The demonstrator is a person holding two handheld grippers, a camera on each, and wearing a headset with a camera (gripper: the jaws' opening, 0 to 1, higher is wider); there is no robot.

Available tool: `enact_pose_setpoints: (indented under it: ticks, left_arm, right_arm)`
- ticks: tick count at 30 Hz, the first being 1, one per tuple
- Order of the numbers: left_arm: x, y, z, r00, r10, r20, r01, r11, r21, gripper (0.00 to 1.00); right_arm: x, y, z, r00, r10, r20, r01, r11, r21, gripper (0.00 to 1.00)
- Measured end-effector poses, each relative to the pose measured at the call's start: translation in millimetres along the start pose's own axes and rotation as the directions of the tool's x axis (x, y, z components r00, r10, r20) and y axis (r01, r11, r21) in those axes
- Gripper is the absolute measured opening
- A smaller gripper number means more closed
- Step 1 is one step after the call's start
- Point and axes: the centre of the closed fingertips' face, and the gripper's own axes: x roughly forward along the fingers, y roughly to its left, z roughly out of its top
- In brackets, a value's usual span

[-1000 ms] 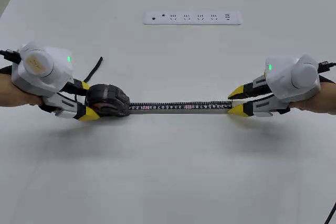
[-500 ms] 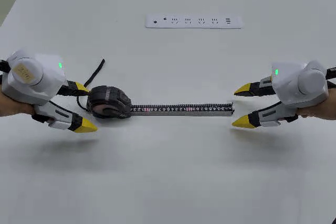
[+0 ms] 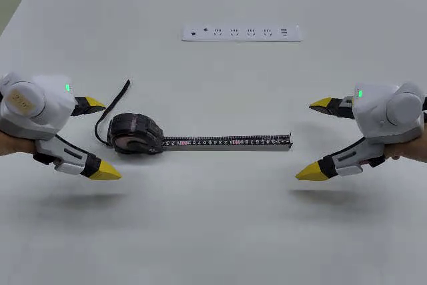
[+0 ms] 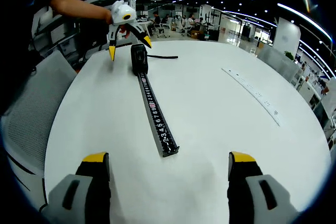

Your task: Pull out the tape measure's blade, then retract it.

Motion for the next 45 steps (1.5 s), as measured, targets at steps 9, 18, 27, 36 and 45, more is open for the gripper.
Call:
enact_pose_setpoints:
  ticks: [9,18,27,36,45]
  left_arm:
    - [-3.1,3.2,5.7,0.9985,0.030,0.046,-0.028,0.999,-0.038,0.98]
    - [-7.8,2.7,9.0,0.9958,0.050,0.077,-0.045,0.997,-0.066,1.00]
    - [-12.2,-5.7,13.8,0.9914,0.056,0.118,-0.043,0.994,-0.104,1.00]
    - [-14.3,-8.6,11.9,0.9906,0.067,0.119,-0.054,0.993,-0.109,1.00]
    - [-20.8,-21.5,15.6,0.9744,0.149,0.169,-0.114,0.973,-0.200,1.00]
  right_arm:
    - [-2.4,-4.9,6.9,0.9995,-0.022,0.023,0.022,1.000,0.006,1.00]
    - [-7.5,-3.0,8.0,0.9996,-0.019,0.021,0.019,1.000,0.003,1.00]
    - [-15.4,1.7,9.7,0.9994,-0.021,0.027,0.021,1.000,0.013,0.99]
    - [-19.6,2.3,8.4,0.9991,-0.029,0.031,0.028,0.999,0.023,0.99]
    - [-29.5,16.2,14.0,0.9920,-0.101,0.075,0.093,0.990,0.105,0.97]
